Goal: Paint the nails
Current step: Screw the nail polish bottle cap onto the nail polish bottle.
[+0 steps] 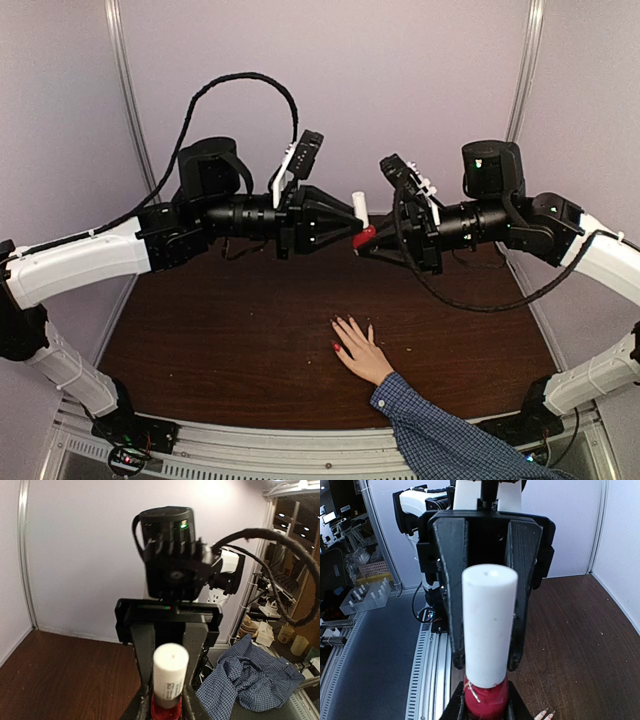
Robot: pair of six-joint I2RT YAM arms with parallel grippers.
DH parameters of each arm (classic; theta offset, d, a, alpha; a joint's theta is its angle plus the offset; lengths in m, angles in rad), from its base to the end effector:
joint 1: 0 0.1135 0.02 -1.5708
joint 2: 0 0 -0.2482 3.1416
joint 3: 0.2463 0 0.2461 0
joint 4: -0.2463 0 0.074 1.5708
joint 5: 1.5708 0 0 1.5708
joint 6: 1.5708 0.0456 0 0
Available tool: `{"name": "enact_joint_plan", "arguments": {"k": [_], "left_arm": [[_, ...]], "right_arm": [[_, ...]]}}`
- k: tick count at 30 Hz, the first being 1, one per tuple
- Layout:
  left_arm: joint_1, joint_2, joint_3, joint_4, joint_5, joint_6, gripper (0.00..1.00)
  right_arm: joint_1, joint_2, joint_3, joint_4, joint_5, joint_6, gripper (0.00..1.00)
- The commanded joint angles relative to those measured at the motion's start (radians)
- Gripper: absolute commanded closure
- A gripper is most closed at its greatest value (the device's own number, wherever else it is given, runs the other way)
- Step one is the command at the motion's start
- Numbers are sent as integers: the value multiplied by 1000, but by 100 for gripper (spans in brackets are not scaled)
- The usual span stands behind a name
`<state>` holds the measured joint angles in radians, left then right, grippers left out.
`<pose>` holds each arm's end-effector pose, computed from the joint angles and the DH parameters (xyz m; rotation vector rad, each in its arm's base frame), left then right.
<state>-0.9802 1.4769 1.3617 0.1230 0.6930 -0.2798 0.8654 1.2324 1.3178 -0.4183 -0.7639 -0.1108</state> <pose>0.1706 -0.3068 0.3936 1.1486 1.3659 -1.4850 0.1519 0.2270 0.3928 -1.3871 1.4398 1.2222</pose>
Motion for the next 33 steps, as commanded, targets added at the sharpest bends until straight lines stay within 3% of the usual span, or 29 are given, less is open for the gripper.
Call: {"name": "enact_joint_plan", "arguments": {"k": [1,7,18,26,33], "left_arm": [[-5,-45,-48,-31,-194,0,72],[-6,-79,-76,-37,-399,-14,64],[-6,-27,-32,-20,-493,-52,56],[-6,25,22,-9,-519,-88,58],[-6,56,37,-16,-535,-128,66]], "right_arm": [[6,3,37,53,154,-18,100],[6,47,43,35,347,5,100],[29,80,38,44,515,61,100],[55,98,51,22,563,54,100],[66,111,60,20,625,60,100]]}}
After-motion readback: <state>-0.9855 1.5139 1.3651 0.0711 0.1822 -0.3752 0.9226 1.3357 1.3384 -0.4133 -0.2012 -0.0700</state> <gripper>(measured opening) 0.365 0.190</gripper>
